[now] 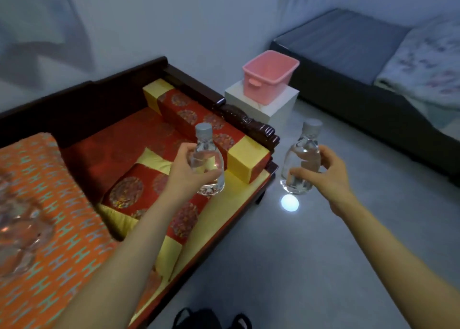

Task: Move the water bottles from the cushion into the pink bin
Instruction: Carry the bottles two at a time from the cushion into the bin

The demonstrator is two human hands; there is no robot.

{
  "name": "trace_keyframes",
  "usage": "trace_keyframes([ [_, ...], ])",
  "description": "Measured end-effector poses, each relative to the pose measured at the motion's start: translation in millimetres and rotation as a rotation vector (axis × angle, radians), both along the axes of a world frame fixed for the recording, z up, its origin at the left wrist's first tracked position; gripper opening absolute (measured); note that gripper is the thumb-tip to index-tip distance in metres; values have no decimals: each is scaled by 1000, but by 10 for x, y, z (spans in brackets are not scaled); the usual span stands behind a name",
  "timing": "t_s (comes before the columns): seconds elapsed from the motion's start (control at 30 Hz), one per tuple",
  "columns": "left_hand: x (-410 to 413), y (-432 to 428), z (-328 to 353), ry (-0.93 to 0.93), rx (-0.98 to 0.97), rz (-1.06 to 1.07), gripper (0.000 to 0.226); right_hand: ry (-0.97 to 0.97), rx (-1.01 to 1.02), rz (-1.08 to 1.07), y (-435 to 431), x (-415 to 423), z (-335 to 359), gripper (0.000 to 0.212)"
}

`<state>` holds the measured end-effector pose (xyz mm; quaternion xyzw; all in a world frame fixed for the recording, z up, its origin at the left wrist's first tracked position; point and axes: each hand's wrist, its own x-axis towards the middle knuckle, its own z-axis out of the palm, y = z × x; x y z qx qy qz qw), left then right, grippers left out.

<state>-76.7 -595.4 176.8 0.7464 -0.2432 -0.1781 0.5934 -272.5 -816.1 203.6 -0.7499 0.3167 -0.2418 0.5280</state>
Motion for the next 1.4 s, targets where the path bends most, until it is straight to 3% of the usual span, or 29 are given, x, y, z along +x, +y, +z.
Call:
trace_keyframes([
  [0.33, 407, -1155, 9, -2, 23, -27, 57, -7, -8, -105, -1210, 76, -95, 49],
  [0.77, 1273, -3222, -42, 16, -22, -22, 57, 10, -69, -160, -3295, 949, 3, 60],
  [0.93, 1512, -3854, -58, 43, 20, -23, 54, 43, -53, -122, -3982, 1170, 0, 59],
  [1.4, 2013, -6177, -59, -9, -31, 246, 48, 19, -67, 154, -6698, 2188, 145, 58],
])
